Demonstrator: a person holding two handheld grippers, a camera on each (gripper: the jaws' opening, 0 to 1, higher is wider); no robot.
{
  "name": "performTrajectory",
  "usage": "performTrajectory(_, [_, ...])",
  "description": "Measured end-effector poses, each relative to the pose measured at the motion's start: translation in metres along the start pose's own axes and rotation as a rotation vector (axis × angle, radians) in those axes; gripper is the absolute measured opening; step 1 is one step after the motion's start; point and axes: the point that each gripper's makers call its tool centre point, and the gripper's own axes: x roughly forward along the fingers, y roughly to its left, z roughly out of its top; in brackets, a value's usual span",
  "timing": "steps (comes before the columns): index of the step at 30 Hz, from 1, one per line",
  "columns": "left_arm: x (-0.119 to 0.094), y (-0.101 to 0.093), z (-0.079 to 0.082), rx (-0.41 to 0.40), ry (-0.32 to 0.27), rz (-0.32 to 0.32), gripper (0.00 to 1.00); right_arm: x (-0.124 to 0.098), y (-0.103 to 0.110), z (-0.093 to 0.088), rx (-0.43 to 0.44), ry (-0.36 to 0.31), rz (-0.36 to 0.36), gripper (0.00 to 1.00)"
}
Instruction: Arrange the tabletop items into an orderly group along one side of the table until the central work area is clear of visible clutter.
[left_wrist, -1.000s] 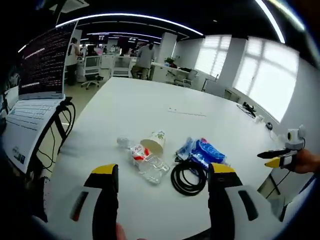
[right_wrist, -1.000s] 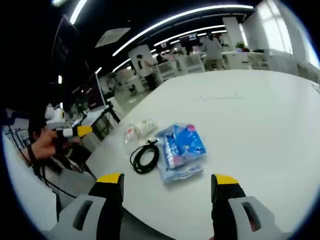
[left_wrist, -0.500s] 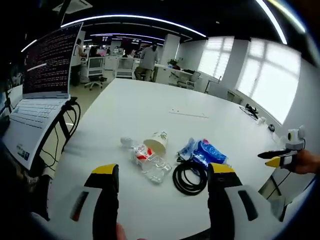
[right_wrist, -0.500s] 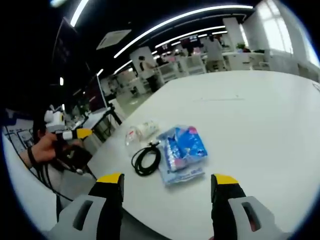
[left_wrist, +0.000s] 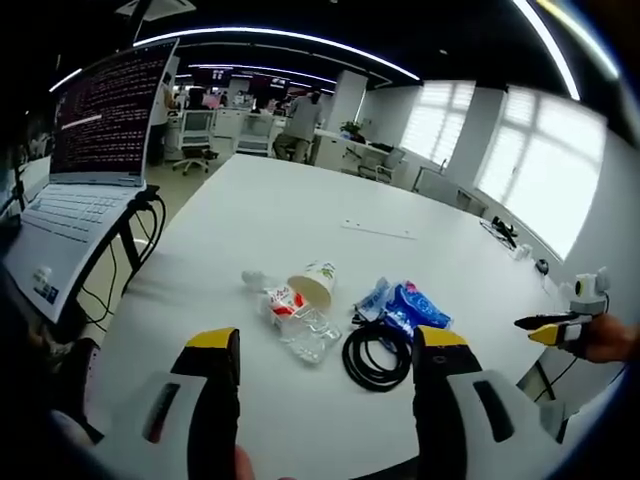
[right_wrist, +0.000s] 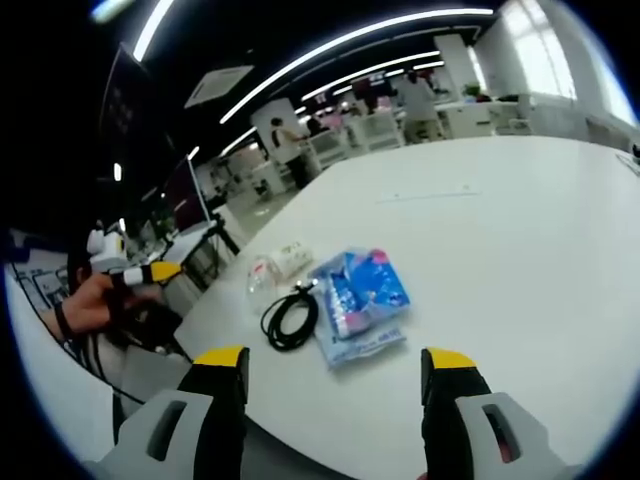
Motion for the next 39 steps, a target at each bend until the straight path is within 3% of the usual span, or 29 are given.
performTrajectory(15, [-0.004,0.001,-0.011,-0.029,0.012,-0.007,0.66,-0.001,0.004,-0.008,0.043,-0.02,-0.02,0.7])
performTrajectory(28, [-0.004,-0.008,-0.017,-0.034,0.025,-0.032,0.63,-0.002,0.003,-0.009,0.045,-0.024,-0.026,0.7])
performTrajectory(39, [0.004,-0.021,-0.032,-0.051,0.054,-0.056,0.59,-0.007,0.002,-0.02,0.061,-0.027,-0.045,0.7])
